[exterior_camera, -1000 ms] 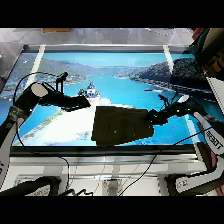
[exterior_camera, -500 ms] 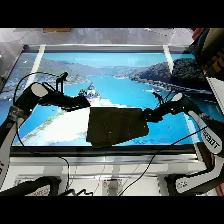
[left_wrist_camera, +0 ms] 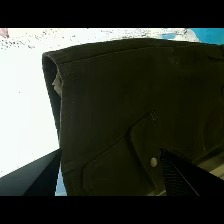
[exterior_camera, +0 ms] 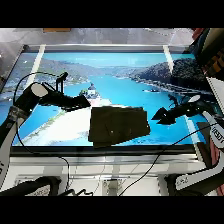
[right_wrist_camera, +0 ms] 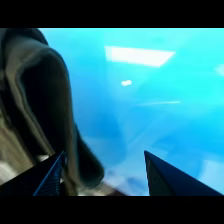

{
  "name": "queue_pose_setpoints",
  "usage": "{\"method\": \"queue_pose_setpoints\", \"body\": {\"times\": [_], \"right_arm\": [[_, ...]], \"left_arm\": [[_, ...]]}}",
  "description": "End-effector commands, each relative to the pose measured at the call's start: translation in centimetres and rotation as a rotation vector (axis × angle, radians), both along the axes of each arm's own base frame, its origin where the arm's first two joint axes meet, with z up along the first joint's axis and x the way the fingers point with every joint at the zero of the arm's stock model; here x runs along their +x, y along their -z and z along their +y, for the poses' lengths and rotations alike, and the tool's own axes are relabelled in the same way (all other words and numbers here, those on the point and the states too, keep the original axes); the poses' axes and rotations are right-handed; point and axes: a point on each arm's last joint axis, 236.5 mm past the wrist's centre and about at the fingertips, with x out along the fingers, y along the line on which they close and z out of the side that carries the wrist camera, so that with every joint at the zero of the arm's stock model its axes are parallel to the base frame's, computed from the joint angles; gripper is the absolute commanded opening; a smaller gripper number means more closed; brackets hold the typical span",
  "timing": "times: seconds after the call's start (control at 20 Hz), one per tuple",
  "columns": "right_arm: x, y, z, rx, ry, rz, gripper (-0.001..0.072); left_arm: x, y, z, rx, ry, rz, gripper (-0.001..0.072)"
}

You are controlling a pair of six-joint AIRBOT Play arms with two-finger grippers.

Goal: Fold the clothes and pants, and hang the long-sleeved shirts on hangers.

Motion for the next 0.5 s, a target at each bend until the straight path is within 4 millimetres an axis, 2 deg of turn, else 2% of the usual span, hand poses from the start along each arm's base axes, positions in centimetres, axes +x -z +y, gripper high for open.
{"method": "queue_pose_setpoints", "body": {"times": [0.0,0.05,0.1,0.15,0.3,0.45], "right_arm": [[-0.5,-2.1,3.1,0.239,0.009,0.000,0.0563],[0.1,-2.4,3.7,0.267,0.020,-0.019,0.0580],[0.5,-2.3,4.0,0.265,0.026,-0.030,0.0661],[0.8,-2.0,4.1,0.246,0.028,-0.035,0.0699],[0.4,0.2,4.6,0.136,-0.030,-0.044,0.0699],[0.0,0.7,6.9,0.113,-0.098,-0.052,0.0697]], "left_arm": [[0.0,0.0,0.0,0.000,-0.001,-0.001,0.0707],[0.0,0.0,0.0,0.000,-0.001,0.000,0.0707],[0.0,0.0,0.0,0.000,0.000,0.000,0.0707],[0.0,0.0,0.0,0.000,-0.001,0.000,0.0707],[0.0,0.0,0.0,0.000,0.000,0.000,0.0707],[0.0,0.0,0.0,0.000,-0.001,0.000,0.0707]]}}
